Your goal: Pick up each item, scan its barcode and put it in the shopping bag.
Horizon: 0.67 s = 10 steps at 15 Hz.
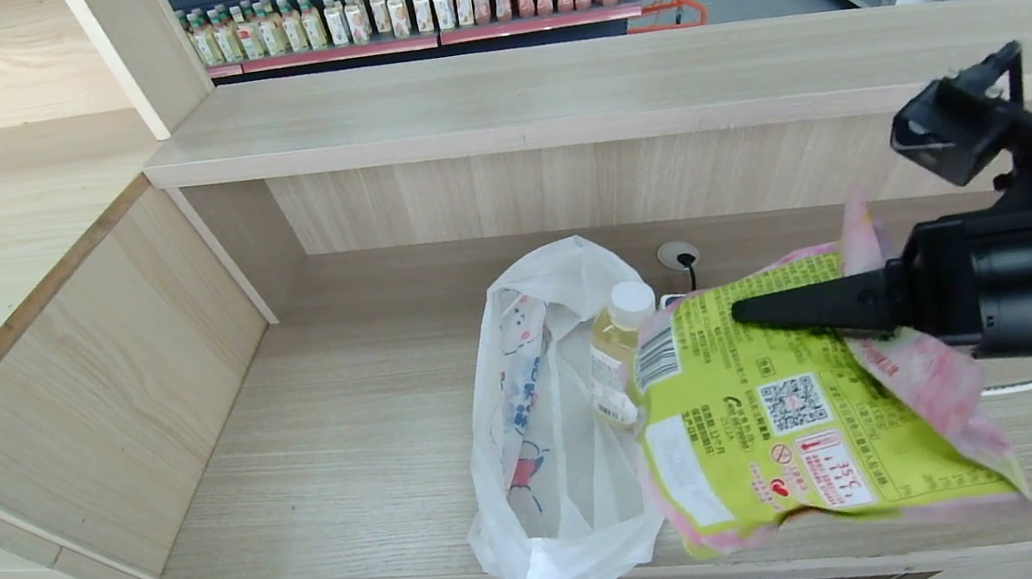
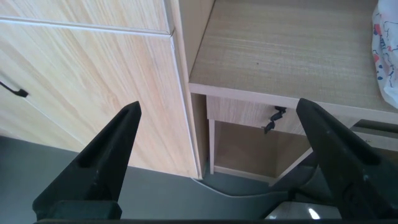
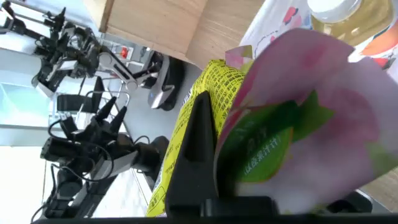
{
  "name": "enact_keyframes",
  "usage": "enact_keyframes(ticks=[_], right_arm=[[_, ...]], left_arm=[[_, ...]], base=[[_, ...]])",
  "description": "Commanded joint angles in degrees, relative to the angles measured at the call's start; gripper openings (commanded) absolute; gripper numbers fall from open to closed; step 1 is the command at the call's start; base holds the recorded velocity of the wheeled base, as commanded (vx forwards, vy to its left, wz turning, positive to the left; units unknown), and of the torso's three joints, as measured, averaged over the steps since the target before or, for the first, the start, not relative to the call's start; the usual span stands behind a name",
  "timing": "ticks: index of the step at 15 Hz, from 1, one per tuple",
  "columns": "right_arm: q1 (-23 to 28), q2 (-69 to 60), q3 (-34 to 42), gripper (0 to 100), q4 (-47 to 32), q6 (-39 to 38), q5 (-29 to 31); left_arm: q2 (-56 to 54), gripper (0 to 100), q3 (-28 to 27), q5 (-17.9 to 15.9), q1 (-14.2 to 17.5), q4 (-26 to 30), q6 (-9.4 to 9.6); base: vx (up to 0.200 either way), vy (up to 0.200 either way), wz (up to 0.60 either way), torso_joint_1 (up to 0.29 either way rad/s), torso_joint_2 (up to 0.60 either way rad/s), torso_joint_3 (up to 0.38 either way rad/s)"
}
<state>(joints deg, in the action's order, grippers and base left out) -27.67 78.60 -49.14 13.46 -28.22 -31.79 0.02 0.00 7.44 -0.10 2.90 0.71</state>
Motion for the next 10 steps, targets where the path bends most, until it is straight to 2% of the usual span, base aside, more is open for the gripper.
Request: enact_keyframes(ticks=[1,5,9,10], right_arm=[[0.25,4.54,2.03,0,2.01,0.1,-0.02],[0.51,12.89,3.7,0,13.26,1.24,0.15],[0.6,18.87,5.28,0,18.8,7.13,0.15],[0.6,21.41,5.81,0,21.35,10.91,0.15]], left_arm=[[-0.02,100,0.0,0.03,0.01,0.0,0.0],[-0.02,100,0.0,0.03,0.01,0.0,0.0],[-0.02,100,0.0,0.03,0.01,0.0,0.0],[-0.02,100,0.0,0.03,0.01,0.0,0.0]], base=[[0.0,0.0,0.0,0.0,0.0,0.0],[0.0,0.0,0.0,0.0,0.0,0.0],[0.0,0.0,0.0,0.0,0.0,0.0],[0.0,0.0,0.0,0.0,0.0,0.0]])
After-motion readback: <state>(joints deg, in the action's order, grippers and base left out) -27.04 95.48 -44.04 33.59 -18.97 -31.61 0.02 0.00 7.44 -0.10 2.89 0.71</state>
